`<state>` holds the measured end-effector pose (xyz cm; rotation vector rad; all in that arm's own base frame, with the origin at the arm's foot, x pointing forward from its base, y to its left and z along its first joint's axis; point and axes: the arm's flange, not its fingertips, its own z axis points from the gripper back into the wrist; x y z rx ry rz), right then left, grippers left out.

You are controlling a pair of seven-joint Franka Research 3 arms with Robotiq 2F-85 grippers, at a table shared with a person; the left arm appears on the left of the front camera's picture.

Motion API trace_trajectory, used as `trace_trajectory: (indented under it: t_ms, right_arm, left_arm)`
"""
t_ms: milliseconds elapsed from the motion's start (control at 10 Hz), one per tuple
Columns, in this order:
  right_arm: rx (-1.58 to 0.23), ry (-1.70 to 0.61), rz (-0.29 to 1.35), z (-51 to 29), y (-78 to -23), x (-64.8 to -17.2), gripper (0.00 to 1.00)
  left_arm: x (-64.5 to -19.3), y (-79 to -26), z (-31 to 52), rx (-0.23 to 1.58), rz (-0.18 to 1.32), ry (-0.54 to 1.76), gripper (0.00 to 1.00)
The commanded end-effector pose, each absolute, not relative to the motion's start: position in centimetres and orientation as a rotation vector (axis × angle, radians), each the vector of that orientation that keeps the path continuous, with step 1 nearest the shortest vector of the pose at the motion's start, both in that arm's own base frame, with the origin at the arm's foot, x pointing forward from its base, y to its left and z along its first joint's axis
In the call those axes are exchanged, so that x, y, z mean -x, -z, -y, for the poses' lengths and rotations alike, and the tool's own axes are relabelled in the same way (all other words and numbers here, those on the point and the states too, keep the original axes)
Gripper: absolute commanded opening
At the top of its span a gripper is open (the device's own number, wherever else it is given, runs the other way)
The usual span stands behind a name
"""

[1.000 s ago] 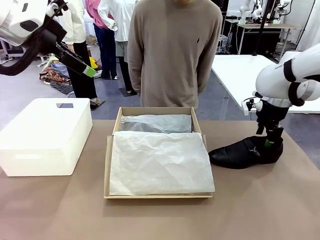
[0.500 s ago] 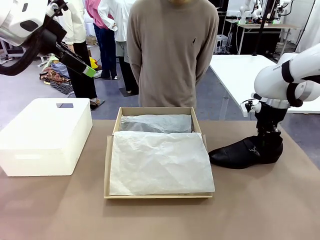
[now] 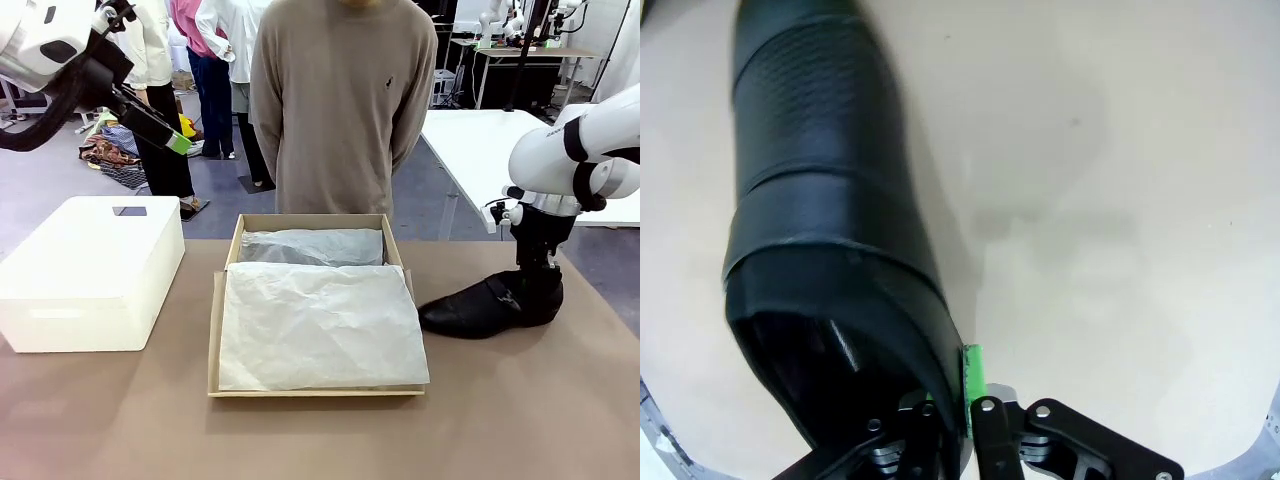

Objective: Pack the shoes into the box.
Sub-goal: Place the other shoe of the Shoes into the Shoes Box.

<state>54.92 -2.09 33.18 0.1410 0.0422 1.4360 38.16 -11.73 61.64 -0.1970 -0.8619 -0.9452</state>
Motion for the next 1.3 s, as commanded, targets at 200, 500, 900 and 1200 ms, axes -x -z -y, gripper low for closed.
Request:
trace_trajectory:
  t_ms: [200,500,900,1200]
  right_arm:
    - [-0.163,-1.399,-0.036,2.6,-35.0,-55.6,0.00]
    - [-0.135,-1.259,-0.032,2.9,-40.8,-56.3,0.00]
    - [-0.230,-0.992,-0.032,2.5,-47.9,-56.6,0.00]
    - [-0.244,-0.875,-0.027,1.6,-49.2,-56.3,0.00]
  left_arm:
    - [-38.1,-61.6,11.6,0.216,0.867,0.946,1.00]
    - [-38.1,-61.6,11.6,0.216,0.867,0.946,1.00]
    - [-38.1,-61.6,11.6,0.216,0.867,0.946,1.00]
    - [-38.1,-61.6,11.6,0.216,0.867,0.946,1.00]
